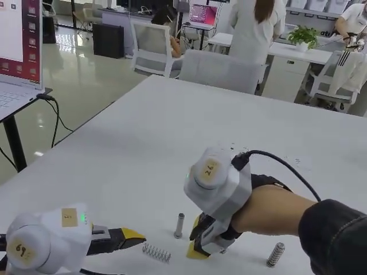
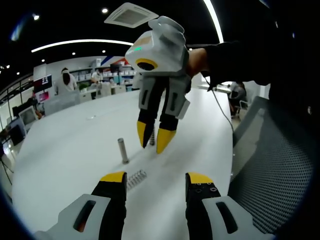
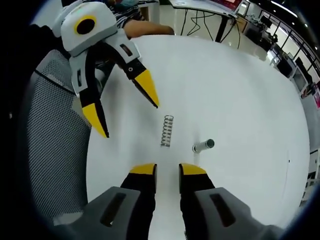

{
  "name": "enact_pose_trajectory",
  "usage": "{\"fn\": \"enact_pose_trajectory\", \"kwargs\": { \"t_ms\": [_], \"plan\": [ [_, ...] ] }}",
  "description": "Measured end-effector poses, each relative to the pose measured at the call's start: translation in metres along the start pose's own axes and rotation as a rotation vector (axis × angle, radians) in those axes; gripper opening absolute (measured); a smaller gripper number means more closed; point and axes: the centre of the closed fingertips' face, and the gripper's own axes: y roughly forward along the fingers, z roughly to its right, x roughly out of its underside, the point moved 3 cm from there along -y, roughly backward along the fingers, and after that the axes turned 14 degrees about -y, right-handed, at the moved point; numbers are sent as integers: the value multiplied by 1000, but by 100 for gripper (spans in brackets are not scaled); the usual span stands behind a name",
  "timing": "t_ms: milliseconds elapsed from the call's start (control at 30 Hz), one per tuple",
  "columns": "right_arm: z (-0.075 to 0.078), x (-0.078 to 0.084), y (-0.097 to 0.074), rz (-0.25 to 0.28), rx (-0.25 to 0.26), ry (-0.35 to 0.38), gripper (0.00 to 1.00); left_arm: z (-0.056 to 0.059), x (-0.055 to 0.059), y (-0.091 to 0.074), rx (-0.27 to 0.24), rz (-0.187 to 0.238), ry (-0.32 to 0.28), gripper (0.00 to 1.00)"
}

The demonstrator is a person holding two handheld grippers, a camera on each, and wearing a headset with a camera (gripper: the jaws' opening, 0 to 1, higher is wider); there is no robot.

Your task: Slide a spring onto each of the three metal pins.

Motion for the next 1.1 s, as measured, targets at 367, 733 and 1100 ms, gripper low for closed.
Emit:
{"fn": "enact_pose_trajectory", "kwargs": {
  "t_ms": [367, 733, 1100],
  "plan": [
    [3, -18, 26, 47, 25, 29, 14, -1, 3, -3, -8, -6, 0, 41],
    [5, -12, 42, 22, 28, 71, 14, -1, 4, -4, -9, -12, -1, 40],
    [7, -12, 49, 1, 38, 57, 12, -2, 5, -5, -12, -20, 2, 40]
  ]
}}
